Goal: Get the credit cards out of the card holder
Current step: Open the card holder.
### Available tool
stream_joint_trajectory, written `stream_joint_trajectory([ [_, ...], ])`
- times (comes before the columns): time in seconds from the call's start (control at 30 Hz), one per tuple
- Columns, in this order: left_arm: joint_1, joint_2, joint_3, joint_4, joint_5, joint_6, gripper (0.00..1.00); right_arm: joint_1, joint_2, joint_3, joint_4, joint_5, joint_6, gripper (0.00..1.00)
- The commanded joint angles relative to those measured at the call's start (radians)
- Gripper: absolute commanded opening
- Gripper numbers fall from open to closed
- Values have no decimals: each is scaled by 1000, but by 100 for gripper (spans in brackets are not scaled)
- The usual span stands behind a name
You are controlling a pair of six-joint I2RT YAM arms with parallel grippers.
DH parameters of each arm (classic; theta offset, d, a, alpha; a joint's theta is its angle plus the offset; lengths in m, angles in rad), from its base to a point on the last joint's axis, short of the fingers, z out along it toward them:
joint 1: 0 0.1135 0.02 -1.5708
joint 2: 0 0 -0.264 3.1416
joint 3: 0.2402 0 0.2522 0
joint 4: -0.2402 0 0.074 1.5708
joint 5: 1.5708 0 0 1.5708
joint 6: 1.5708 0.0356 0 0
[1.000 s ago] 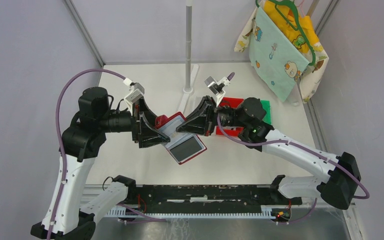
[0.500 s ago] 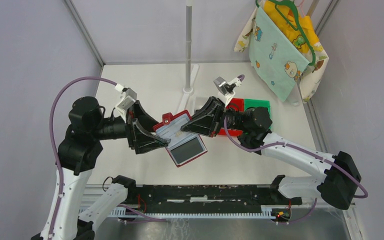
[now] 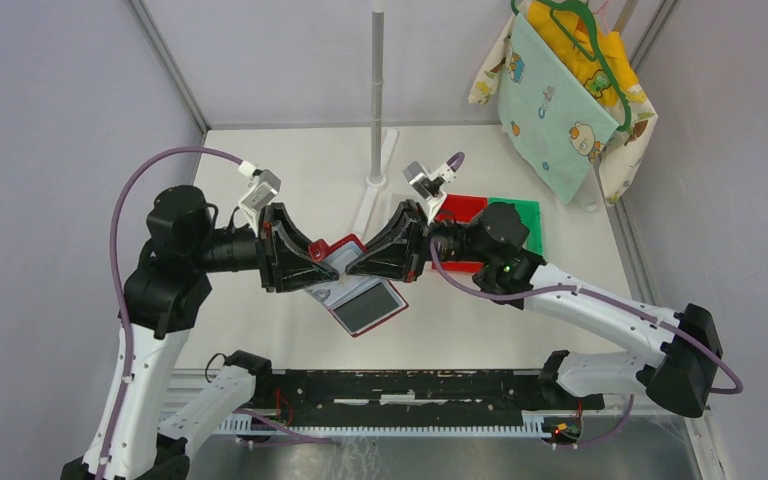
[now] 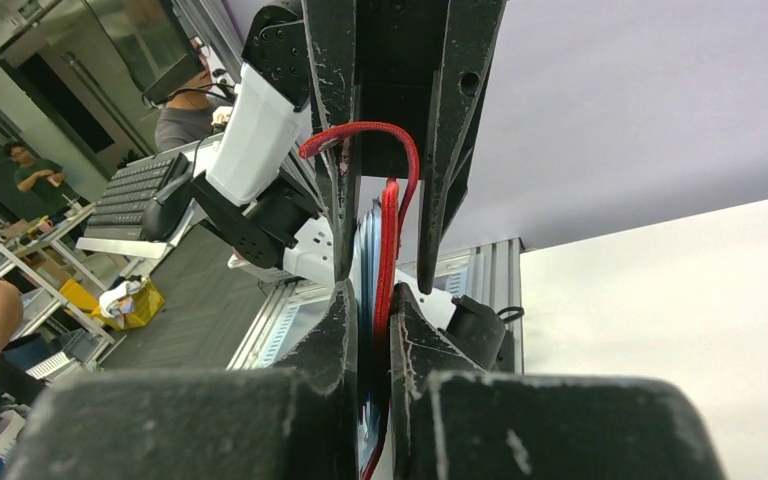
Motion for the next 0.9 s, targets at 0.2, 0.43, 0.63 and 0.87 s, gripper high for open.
stream_joint_trajectory([
  [0.2, 3, 14, 43, -14, 67, 31, 28, 9, -24, 111, -88, -28, -98, 0],
  [0.43, 4, 9, 33, -50, 94, 67, 7, 8, -28, 127, -45, -25, -63, 0],
  [0.63, 4, 30, 28, -103, 109, 88, 62, 8, -21, 133, -28, -25, -47, 0],
  [0.87, 3, 48, 39, -128, 117, 110, 44, 7, -13, 138, -27, -38, -44, 0],
])
